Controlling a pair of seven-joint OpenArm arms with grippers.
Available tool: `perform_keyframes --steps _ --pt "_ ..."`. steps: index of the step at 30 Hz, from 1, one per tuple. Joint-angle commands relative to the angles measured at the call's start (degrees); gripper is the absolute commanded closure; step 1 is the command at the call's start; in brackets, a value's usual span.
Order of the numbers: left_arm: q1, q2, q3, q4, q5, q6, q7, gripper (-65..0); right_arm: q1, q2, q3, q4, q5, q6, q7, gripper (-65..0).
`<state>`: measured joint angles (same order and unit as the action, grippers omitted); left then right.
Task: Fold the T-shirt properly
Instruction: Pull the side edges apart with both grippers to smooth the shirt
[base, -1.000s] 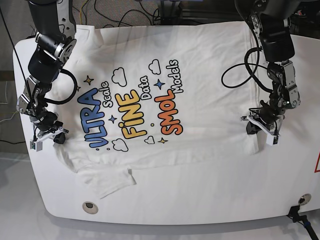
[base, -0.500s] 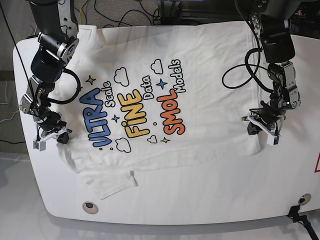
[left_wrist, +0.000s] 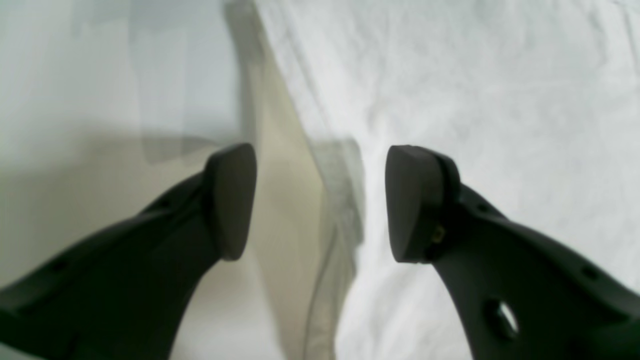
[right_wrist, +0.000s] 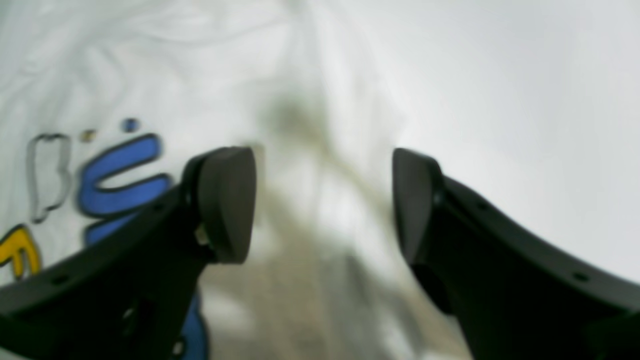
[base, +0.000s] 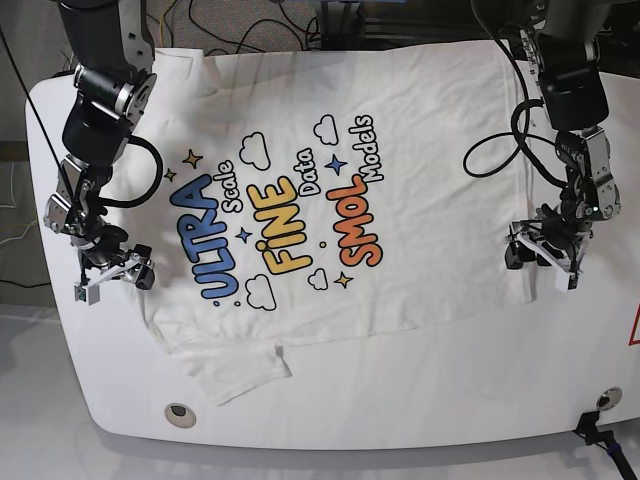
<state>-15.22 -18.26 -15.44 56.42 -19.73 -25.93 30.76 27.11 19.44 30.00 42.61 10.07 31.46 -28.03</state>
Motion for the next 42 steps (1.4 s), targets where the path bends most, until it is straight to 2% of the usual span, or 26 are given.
perform_keyframes --steps 1,3,7,11,13,16,20,25,29,33,42 --pt "-0.9 -1.6 -1.2 4.1 -2.5 -0.3 -1.0 -38.5 1.8 0.8 -1.0 1.3 1.1 1.0 1.2 -40.7" --pt "1.9 -2.8 -1.5 7.3 -5.8 -0.4 -1.0 -38.3 1.8 0.9 -1.0 1.8 1.1 1.6 1.0 -40.7" --pt "6.3 -3.9 -1.5 15.3 -9.0 -0.4 -1.1 -36.6 0.2 0.7 -1.1 10.1 1.1 5.2 -4.0 -40.7" --pt "13.1 -3.7 -1.1 26.3 -9.0 -0.4 -1.0 -21.8 -1.7 -0.5 -1.1 16.3 0.9 5.4 -6.4 -40.7" --pt "16.2 -2.3 1.7 30.8 -8.8 -0.4 -1.0 -14.3 -3.0 -0.8 -1.1 17.5 0.9 5.2 -6.4 -40.6" --pt "21.6 -1.8 4.1 35.7 -8.7 -0.3 -1.2 0.0 -4.4 -0.8 -1.1 17.6 1.1 5.2 -6.4 -40.6" --pt "24.1 -1.1 4.8 34.5 -7.0 0.0 -1.4 0.0 -6.0 -0.9 -1.1 17.6 1.1 5.2 -6.3 -40.6" --pt "24.1 3.6 4.5 31.4 2.3 0.0 -1.9 0.0 -6.7 -1.8 -1.0 17.7 1.1 5.2 -6.2 -40.6" --pt "23.4 3.7 4.4 31.1 2.7 0.0 -5.4 0.0 -6.8 -2.0 -1.0 17.7 1.1 5.3 -6.2 -40.6" --pt "18.6 3.7 3.7 29.8 2.9 0.0 -5.0 0.0 -7.4 -2.0 -1.0 17.7 1.1 5.3 -6.2 -40.6" --pt "10.7 3.4 3.7 12.7 3.0 0.0 -5.4 0.0 -7.5 -2.0 -1.0 17.7 1.1 5.4 -6.2 -40.6"
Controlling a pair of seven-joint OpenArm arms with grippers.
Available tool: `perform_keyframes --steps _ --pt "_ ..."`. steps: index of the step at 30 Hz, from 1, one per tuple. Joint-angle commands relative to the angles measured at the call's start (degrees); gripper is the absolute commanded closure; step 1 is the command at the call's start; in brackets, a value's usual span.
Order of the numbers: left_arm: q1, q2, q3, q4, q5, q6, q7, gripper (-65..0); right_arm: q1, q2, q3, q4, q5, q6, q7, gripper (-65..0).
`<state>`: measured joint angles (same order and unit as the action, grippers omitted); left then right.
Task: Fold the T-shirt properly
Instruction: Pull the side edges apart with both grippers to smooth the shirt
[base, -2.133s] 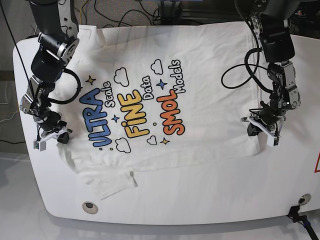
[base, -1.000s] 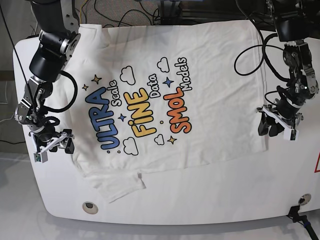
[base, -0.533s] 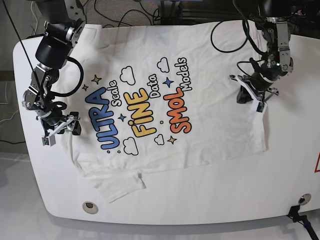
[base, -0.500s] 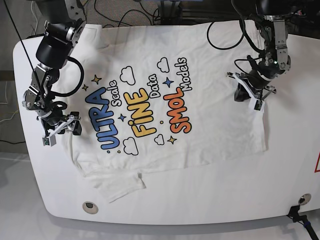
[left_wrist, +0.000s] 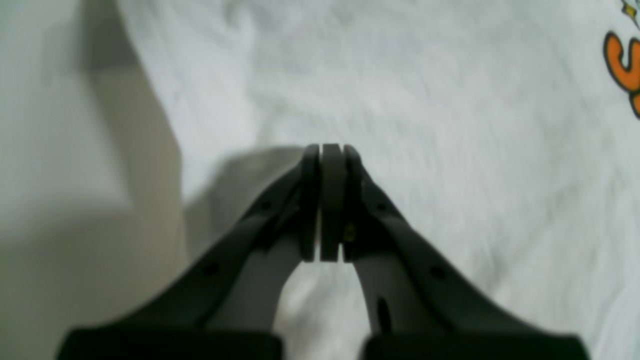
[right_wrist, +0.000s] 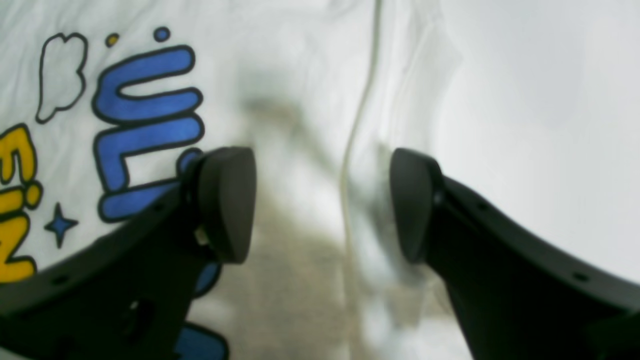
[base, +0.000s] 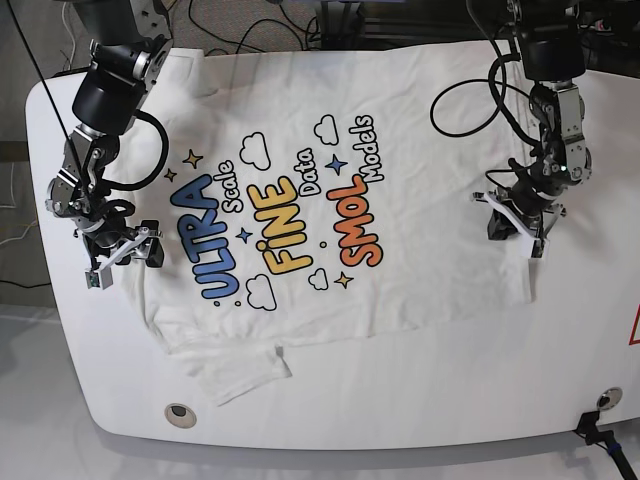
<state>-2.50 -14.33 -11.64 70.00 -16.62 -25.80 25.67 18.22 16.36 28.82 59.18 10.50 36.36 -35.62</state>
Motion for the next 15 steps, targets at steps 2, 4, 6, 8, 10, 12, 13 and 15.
perform_keyframes --steps 2,4,6,8,10,12,13,15 --pt "-3.2 -0.5 -0.1 -3.5 -0.1 -0.2 -0.6 0.0 1.4 1.1 0.1 1.2 0.7 0.5 1.4 -40.6" --pt "-4.0 -0.6 0.0 -6.1 -0.1 -0.2 -1.4 0.0 1.4 1.1 0.1 1.2 0.7 0.5 1.4 -40.6" --pt "-5.1 -0.6 0.2 -8.5 -0.1 -0.2 -2.0 0.0 1.4 1.1 0.1 1.2 0.7 0.5 1.4 -40.6" --pt "-6.7 -0.6 0.3 -11.0 -0.1 -0.2 -2.0 0.0 1.4 1.1 0.1 1.2 0.7 0.5 1.4 -40.6" --pt "-8.4 -0.6 0.3 -13.6 -0.1 -0.2 -2.7 0.0 1.4 1.1 0.1 1.2 0.7 0.5 1.4 -40.6" --pt "-10.5 -0.7 0.3 -15.4 -0.1 -0.2 -3.1 0.0 1.4 1.1 0.1 1.2 0.7 0.5 1.4 -40.6" --pt "-11.4 -0.7 0.3 -16.3 0.0 -0.3 -3.1 0.0 1.4 1.1 0.1 1.2 0.7 0.5 1.4 -40.6" --pt "-12.7 -0.7 0.3 -17.4 1.3 -0.4 -3.1 0.0 1.3 1.1 0.1 1.2 0.7 0.5 1.4 -40.6"
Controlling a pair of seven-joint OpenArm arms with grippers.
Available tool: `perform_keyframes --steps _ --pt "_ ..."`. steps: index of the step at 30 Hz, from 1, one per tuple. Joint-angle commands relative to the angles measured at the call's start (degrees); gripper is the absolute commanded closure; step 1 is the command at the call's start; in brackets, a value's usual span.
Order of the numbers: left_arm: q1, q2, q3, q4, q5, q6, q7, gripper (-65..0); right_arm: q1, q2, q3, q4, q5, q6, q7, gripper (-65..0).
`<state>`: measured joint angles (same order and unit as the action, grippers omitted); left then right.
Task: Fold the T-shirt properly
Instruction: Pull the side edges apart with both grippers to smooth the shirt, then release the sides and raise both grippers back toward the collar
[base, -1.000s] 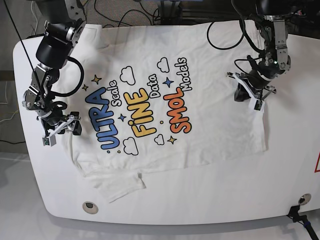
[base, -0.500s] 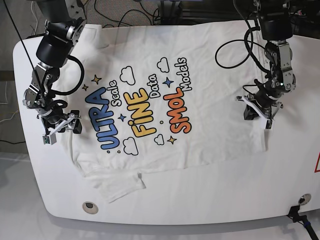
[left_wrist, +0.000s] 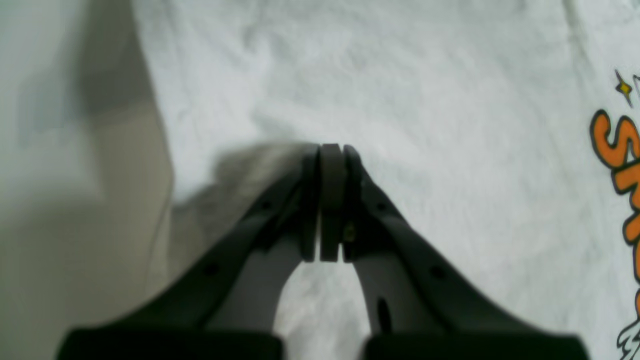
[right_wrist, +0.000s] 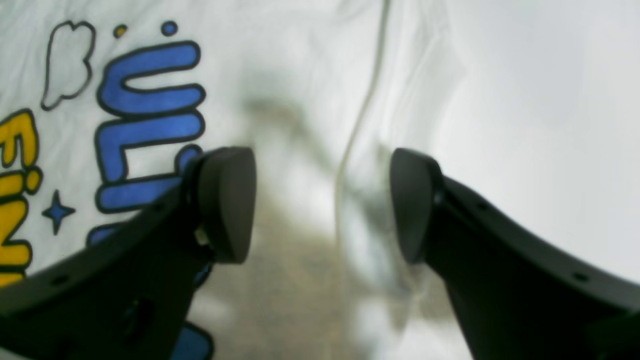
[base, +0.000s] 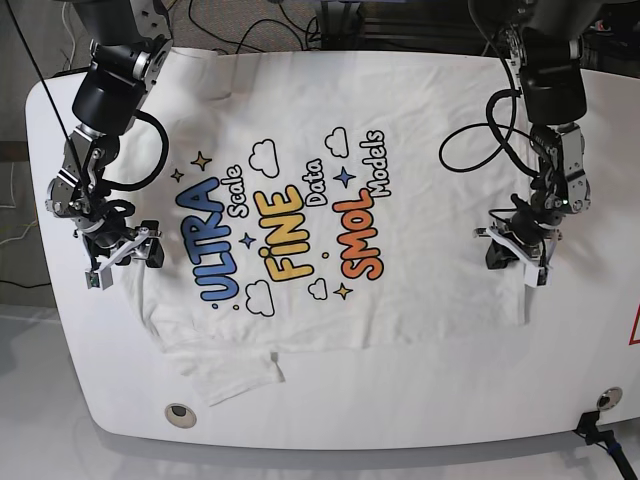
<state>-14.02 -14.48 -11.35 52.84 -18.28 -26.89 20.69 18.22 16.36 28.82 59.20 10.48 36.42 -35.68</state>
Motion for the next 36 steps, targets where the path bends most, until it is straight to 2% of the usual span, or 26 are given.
perform_keyframes --steps 1,12,17,19,20,23,24,26,29,32,36 --pt "-1.3 -0.5 0.1 -0.4 3.7 0.7 1.9 0.0 1.3 1.1 0.1 1.2 0.7 0.5 1.4 -40.6" --pt "-2.7 -0.4 -0.4 1.4 3.2 0.6 1.8 0.0 1.3 1.1 0.1 1.2 0.8 0.5 1.4 -40.6" --pt "0.4 -3.2 -0.4 8.7 -2.7 0.6 2.2 0.0 1.8 1.4 0.1 1.9 0.8 0.5 1.4 -40.6" --pt "1.3 -5.2 -0.4 10.5 -5.1 0.6 2.2 0.0 1.5 1.4 0.1 5.7 0.8 0.5 1.3 -40.6" --pt "1.8 -5.8 -0.4 11.0 -6.7 0.6 2.2 0.0 1.4 1.4 0.1 8.0 0.7 0.5 0.2 -40.6" --pt "3.1 -7.2 -0.4 14.3 -9.5 0.6 3.1 -24.5 1.4 1.4 0.5 13.7 0.8 0.5 -6.4 -40.6" --pt "4.1 -7.5 -0.4 16.3 -10.1 0.6 4.7 -27.5 0.9 1.4 0.5 16.4 0.7 0.5 -8.1 -40.6" --pt "7.2 -8.0 -0.4 21.8 -11.2 0.6 7.9 -27.1 -2.4 1.1 2.0 22.9 0.8 0.4 -11.5 -40.6" --pt "14.6 -8.3 -0.6 31.2 -13.4 0.6 10.7 -26.7 -7.1 -1.1 5.0 32.4 0.6 0.2 -16.7 -40.6" --pt "22.2 -8.3 -4.3 39.4 -14.2 0.7 14.4 -26.5 -12.5 -2.4 8.1 41.3 0.8 0.1 -21.8 -40.6" --pt "29.9 -8.2 -5.0 45.9 -14.2 0.7 15.2 -26.5 -19.2 -6.1 12.2 47.2 0.5 0.1 -23.4 -40.6"
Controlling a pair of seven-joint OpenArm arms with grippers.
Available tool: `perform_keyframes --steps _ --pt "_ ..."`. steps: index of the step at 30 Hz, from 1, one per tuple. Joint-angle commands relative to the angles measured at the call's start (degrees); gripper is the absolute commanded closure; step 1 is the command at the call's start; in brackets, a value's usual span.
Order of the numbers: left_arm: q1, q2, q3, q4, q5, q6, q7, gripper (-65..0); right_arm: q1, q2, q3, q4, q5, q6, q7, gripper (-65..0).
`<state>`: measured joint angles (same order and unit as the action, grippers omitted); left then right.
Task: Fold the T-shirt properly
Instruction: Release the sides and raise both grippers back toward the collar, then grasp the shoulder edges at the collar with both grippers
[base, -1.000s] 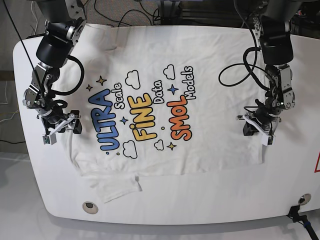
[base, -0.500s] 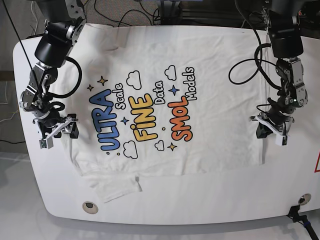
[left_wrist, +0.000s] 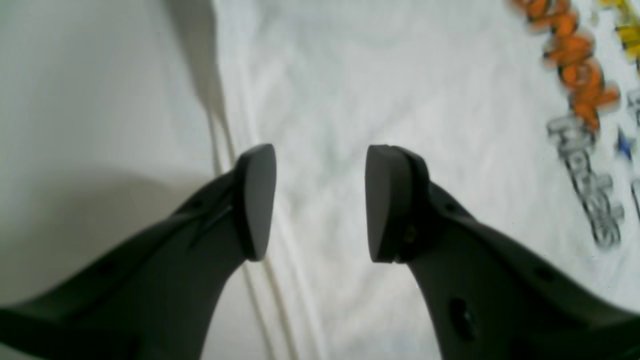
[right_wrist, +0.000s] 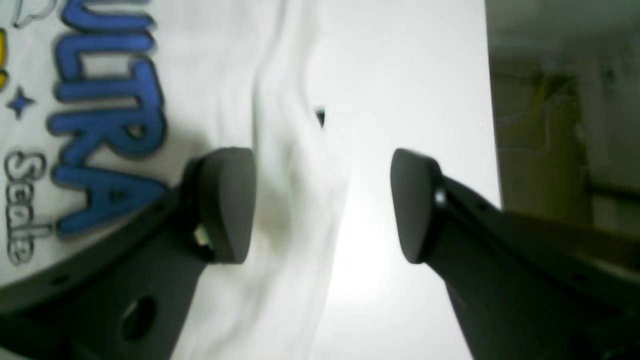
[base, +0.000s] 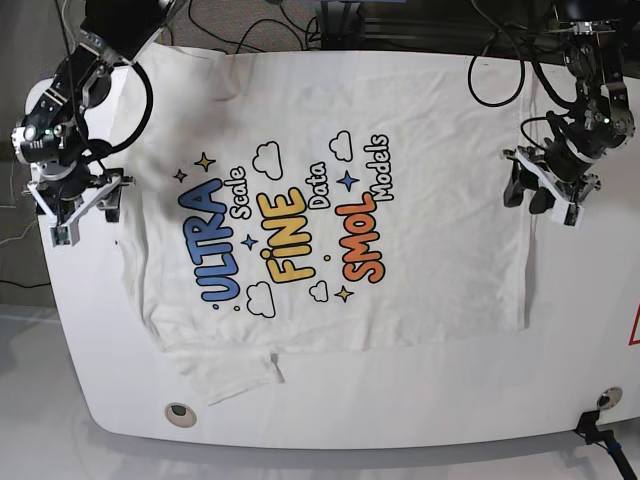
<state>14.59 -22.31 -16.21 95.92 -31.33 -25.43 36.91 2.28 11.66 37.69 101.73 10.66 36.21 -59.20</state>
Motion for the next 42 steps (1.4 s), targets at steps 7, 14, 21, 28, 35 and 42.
perform_keyframes --steps 7,14,21,28,35,42 --pt "12.3 -0.4 -0.1 9.3 -1.2 -0.6 -0.9 -26.5 -14.2 -6.3 8.4 6.3 0.6 0.7 0.1 -40.6" --pt "20.6 -0.4 -4.1 10.1 -1.2 -0.6 -0.9 -26.5 -21.7 -6.8 9.6 7.8 0.7 0.8 0.1 -40.6" --pt "25.2 -0.5 -8.5 10.1 -5.5 -0.8 -0.9 -26.5 -25.9 -6.9 11.6 8.0 2.8 3.0 0.1 -40.6" --pt "28.4 -0.5 -8.6 10.5 -5.5 -0.8 -1.1 -26.5 -28.9 -6.9 11.2 7.9 7.5 3.0 0.0 -40.6" --pt "29.8 -0.5 -8.7 10.9 -5.5 -0.8 -1.3 -26.5 -29.9 -6.9 11.1 7.8 10.5 3.1 0.0 -40.6" --pt "29.9 -0.8 -8.7 10.8 -5.4 -0.8 -1.3 -26.5 -28.6 -6.5 11.0 1.7 10.5 3.8 0.1 -40.6"
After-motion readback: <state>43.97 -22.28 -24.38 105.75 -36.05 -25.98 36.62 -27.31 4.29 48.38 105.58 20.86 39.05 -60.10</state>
